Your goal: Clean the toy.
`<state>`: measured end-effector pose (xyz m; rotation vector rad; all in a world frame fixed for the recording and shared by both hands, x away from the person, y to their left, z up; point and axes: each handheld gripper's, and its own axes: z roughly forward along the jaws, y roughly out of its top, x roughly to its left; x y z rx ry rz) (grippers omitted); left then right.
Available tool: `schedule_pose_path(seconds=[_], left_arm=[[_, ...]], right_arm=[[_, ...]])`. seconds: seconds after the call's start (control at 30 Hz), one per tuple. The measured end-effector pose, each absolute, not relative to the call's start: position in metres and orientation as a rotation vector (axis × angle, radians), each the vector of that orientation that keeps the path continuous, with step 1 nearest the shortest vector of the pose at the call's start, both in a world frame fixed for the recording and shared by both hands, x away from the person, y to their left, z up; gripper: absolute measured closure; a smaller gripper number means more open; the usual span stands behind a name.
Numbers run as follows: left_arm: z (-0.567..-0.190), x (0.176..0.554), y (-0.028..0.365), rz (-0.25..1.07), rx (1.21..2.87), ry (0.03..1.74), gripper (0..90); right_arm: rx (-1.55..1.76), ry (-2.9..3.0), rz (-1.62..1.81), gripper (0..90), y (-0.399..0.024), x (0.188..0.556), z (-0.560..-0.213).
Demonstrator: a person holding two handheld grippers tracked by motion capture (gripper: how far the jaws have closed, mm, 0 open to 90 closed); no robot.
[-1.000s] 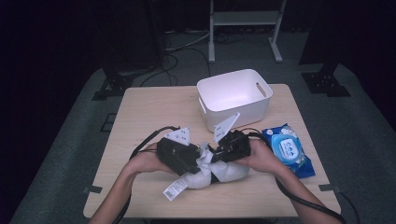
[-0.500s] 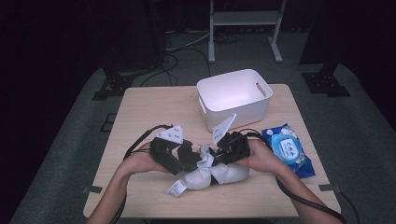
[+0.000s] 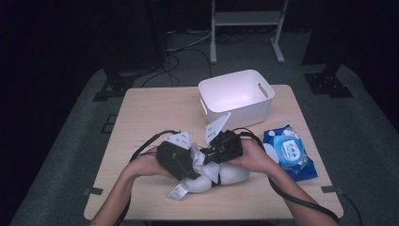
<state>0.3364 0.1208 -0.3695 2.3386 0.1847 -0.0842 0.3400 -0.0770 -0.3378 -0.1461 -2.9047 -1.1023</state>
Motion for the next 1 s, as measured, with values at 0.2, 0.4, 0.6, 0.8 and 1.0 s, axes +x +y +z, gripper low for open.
schedule_pose_path(seconds=[0.2, 0.4, 0.6, 0.8, 1.0], left_arm=[[-0.371, 0.334, 0.123, -0.086, 2.339, 0.190, 15.5], [-0.371, 0.334, 0.123, -0.090, 2.343, 0.185, 16.1], [-0.369, 0.333, 0.117, -0.083, 2.363, 0.170, 16.3], [-0.370, 0.333, 0.117, -0.073, 2.373, 0.169, 16.2], [-0.369, 0.334, 0.112, -0.082, 2.371, 0.173, 15.9]], right_arm=[[-0.164, -2.939, -1.043, 84.2, -0.082, 0.345, -0.339], [-0.290, -2.944, -1.022, 84.0, -0.117, 0.351, -0.341], [-0.392, -2.929, -1.067, 83.6, -0.151, 0.352, -0.341], [-0.470, -2.915, -1.081, 83.6, -0.176, 0.351, -0.343], [-0.467, -2.896, -1.064, 83.7, -0.181, 0.349, -0.350]])
